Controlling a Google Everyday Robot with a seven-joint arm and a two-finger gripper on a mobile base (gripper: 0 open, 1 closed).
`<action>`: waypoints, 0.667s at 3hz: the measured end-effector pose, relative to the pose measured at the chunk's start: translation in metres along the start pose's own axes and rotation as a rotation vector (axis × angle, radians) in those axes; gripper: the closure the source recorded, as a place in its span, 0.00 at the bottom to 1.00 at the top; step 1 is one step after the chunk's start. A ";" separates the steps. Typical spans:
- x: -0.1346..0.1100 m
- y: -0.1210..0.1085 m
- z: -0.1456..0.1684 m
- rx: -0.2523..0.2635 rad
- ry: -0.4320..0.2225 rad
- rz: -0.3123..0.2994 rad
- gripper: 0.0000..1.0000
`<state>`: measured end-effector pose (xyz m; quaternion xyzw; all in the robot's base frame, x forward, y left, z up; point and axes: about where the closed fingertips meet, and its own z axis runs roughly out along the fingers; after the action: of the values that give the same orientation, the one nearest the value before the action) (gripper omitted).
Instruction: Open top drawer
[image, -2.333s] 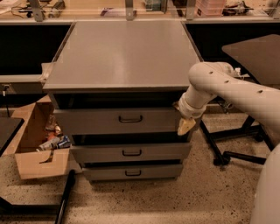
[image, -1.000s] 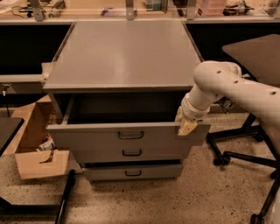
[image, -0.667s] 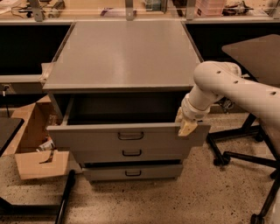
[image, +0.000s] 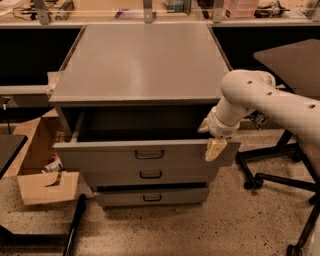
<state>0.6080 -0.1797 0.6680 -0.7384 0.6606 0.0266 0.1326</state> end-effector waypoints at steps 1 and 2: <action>0.000 0.000 0.000 0.000 0.000 0.000 0.00; -0.002 0.005 0.002 -0.017 -0.005 0.001 0.00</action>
Offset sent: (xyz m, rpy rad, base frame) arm 0.0000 0.0000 0.0000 0.0000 0.0000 0.0000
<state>0.6027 -0.1782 0.6659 -0.7391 0.6604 0.0343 0.1280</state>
